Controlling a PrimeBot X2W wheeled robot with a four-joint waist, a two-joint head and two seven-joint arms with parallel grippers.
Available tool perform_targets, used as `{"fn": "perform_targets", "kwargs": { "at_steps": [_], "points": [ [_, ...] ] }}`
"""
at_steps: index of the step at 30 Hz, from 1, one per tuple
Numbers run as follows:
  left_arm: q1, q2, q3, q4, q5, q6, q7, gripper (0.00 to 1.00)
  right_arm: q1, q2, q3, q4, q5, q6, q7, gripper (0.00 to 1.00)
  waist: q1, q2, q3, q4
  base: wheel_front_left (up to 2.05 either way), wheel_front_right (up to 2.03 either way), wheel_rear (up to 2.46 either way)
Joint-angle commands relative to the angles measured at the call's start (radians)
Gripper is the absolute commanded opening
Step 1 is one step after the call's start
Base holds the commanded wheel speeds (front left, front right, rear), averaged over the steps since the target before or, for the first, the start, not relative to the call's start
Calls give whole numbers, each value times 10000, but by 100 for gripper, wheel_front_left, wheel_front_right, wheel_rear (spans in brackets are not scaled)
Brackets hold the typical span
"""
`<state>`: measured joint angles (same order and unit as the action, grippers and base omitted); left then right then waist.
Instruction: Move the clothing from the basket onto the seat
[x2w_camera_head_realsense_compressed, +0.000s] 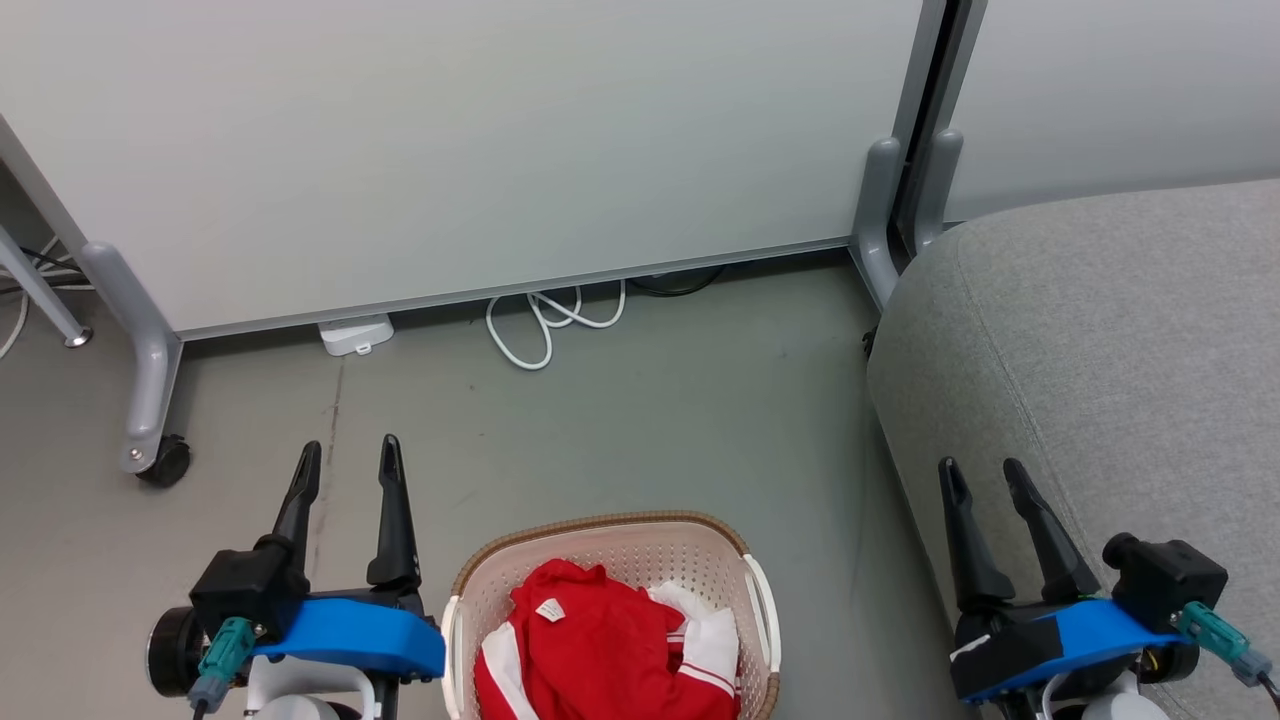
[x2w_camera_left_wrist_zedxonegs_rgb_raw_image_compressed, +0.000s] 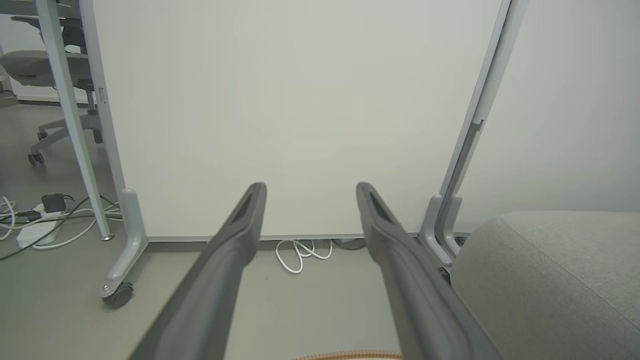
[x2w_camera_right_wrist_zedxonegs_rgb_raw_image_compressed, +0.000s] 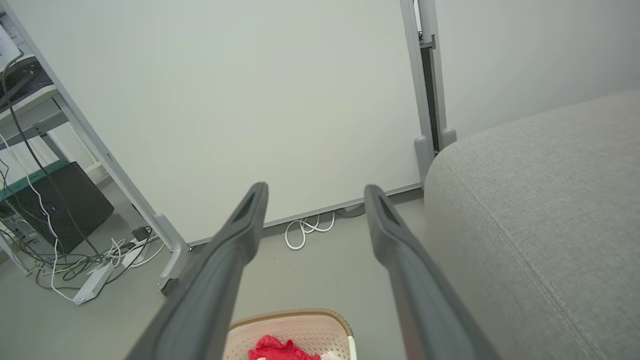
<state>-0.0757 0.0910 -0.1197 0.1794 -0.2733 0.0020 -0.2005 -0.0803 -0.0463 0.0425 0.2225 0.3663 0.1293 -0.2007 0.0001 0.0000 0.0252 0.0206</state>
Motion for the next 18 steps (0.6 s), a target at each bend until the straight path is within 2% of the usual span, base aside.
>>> {"fn": "perform_targets", "kwargs": {
  "at_steps": [1, 18],
  "points": [
    [-162, 60, -52, -97, 189, 63, -80, 100, -197, -58, 35, -92, -163, 19, -78, 100, -1, 0, 1, 2, 0, 0, 0],
    [-91, -142, 71, 39, 1318, -282, -425, 100, -150, -61, 223, -98, -1471, 21, -418, 100, -1, 0, 20, 54, 0, 0, 0]
  ]
}}
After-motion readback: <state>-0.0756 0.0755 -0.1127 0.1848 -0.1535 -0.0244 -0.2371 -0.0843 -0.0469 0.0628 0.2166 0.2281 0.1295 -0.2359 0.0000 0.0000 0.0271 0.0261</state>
